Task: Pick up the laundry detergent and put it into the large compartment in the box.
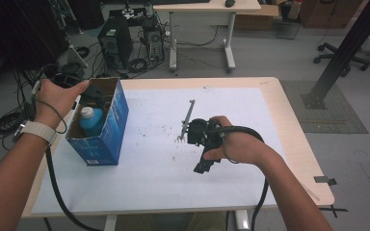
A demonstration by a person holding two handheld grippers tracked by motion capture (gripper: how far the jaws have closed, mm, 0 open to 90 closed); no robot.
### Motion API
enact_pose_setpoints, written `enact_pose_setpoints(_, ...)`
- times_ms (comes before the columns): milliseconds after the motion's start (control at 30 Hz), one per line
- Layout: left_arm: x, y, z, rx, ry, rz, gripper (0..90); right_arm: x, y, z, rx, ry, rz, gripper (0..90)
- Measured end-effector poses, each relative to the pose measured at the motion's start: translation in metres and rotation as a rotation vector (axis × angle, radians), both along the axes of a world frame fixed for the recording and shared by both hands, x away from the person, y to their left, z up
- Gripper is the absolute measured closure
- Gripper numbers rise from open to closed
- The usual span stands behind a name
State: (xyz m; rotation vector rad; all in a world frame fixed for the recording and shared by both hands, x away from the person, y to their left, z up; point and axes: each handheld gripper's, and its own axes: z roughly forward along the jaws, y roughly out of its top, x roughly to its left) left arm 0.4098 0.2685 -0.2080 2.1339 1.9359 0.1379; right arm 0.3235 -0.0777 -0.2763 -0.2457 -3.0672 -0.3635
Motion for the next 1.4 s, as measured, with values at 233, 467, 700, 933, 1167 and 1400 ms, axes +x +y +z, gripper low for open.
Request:
enact_pose_setpoints(233, 0.000, -0.004, 0.022, 0.011, -0.039, -0.028, 6.7, 0.000, 0.000, 0.000, 0.001, -0.002, 0.002, 10.0)
enact_pose_setpoints(467, 0.002, -0.011, 0.036, 0.007, -0.050, -0.055, 6.9, 0.000, -0.001, 0.001, -0.001, -0.003, -0.004, 9.9)
enact_pose_setpoints(700, 0.007, -0.025, 0.046, 0.025, -0.043, -0.062, 7.4, 0.000, -0.002, 0.001, -0.005, 0.002, -0.006, 9.9)
enact_pose_setpoints(933, 0.013, -0.044, 0.056, 0.026, -0.033, -0.070, 7.5, 0.001, -0.003, 0.001, -0.005, 0.004, -0.008, 9.9)
enact_pose_setpoints(1167, 0.017, -0.066, 0.064, 0.030, -0.036, -0.089, 7.7, 0.002, -0.004, 0.002, -0.002, 0.004, -0.010, 9.9)
enact_pose_setpoints(1400, 0.019, -0.082, 0.073, 0.036, -0.042, -0.104, 7.8, 0.001, -0.005, 0.002, 0.002, 0.002, -0.014, 9.9)
